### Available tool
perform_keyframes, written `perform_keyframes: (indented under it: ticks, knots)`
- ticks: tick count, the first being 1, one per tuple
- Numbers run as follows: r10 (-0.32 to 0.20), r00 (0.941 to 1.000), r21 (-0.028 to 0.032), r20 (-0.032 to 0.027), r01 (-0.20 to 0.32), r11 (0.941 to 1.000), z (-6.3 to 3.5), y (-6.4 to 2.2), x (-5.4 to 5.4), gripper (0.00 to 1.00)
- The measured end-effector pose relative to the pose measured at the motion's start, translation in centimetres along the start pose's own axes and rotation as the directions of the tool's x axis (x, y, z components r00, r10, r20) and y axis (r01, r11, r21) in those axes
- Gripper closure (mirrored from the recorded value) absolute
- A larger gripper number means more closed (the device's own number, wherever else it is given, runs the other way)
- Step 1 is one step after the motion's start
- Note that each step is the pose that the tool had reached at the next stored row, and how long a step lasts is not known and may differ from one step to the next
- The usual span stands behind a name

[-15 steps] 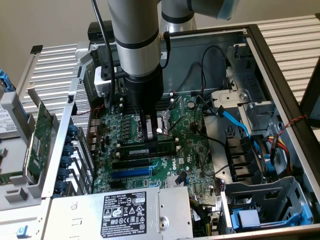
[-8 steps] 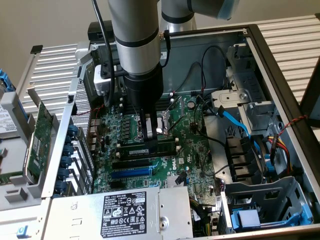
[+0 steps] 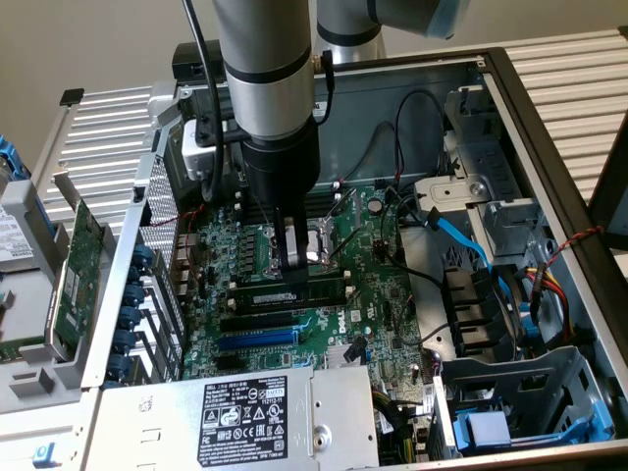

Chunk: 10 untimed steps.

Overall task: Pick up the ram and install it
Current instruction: 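Insert the ram into the slot, then press down the ram until it locks into place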

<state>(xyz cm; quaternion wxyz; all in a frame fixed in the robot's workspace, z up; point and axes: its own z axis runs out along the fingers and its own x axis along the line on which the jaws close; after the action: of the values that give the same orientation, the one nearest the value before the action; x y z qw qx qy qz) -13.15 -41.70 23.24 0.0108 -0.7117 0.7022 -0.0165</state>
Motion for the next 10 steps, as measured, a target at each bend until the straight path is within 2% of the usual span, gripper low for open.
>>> perform_keyframes:
  ticks: [7, 10]
  knots:
    - [0.0, 1.0, -0.001, 0.0006, 0.0, 1.0, -0.12, -0.01, 0.0, 0.72]
    - [0.0, 1.0, -0.0037, 0.0007, 0.0, 1.0, -0.17, -0.01, 0.0, 0.72]
